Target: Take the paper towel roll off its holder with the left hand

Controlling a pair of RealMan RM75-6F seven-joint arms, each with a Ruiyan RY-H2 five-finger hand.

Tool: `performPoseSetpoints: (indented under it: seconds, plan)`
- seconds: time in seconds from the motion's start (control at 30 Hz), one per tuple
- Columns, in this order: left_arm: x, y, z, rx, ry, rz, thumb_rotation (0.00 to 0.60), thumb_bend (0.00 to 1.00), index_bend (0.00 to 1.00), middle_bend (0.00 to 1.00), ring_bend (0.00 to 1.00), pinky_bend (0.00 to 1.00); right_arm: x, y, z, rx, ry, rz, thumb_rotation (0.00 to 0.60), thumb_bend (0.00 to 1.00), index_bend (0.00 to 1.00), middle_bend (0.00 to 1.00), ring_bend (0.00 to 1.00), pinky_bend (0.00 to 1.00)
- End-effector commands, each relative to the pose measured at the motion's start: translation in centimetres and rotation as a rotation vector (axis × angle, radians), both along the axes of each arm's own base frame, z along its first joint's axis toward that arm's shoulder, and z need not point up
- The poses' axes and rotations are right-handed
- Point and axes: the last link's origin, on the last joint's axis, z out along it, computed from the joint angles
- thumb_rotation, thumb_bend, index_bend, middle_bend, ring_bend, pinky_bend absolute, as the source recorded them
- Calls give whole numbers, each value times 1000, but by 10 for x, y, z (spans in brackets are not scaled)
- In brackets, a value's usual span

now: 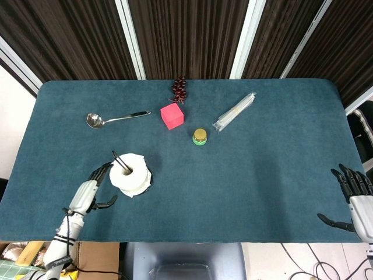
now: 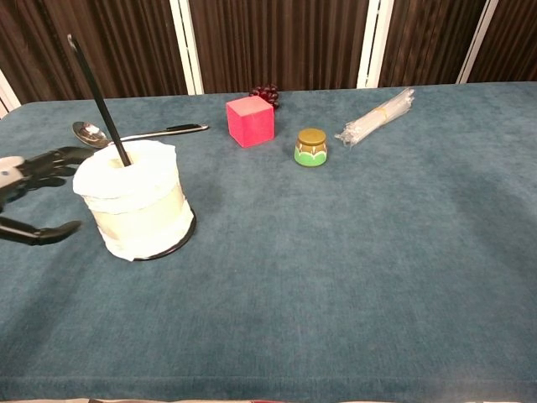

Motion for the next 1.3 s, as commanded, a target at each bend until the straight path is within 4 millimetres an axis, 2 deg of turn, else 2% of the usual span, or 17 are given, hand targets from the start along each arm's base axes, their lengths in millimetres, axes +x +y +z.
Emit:
performPoseSetpoints:
  seconds: [0.03, 0.37, 0.67, 0.77, 0.83, 1.0, 1.17, 1.3]
  plan:
    - [9, 5, -10, -13, -23, -22, 600, 365, 0, 0, 0, 61, 0, 1, 1, 0, -3, 4, 600, 130, 0, 27, 0, 151]
    - [18, 16, -38, -31, -146, -8, 600, 364, 0, 0, 0, 56, 0, 1, 2, 0, -9, 6, 600, 130, 0, 27, 0, 151]
    - [14, 25, -56, 93, -232, 57, 600, 359, 0, 3, 6, 75, 0, 1, 2, 5, -11, 3, 600, 130, 0, 27, 0, 151]
    - [10, 26, -58, 166, -260, 90, 600, 378, 27, 106, 110, 203, 0, 1, 2, 7, -10, 3, 600, 130, 0, 27, 0, 151]
    - [8, 27, -60, 186, -267, 100, 600, 379, 102, 217, 212, 314, 0, 1, 2, 9, -10, 3, 600, 130, 0, 27, 0, 151]
    - [4, 26, -58, 219, -287, 107, 600, 386, 271, 370, 358, 484, 0, 0, 1, 11, -8, 0, 600, 130, 0, 27, 0, 151]
    - [6, 25, -45, 247, -301, 84, 600, 389, 352, 433, 410, 542, 0, 0, 0, 13, -6, -2, 600, 130, 0, 27, 0, 151]
    - [17, 25, -18, 297, -301, 8, 600, 389, 362, 437, 413, 553, 0, 0, 1, 10, -9, -2, 600, 130, 0, 27, 0, 151]
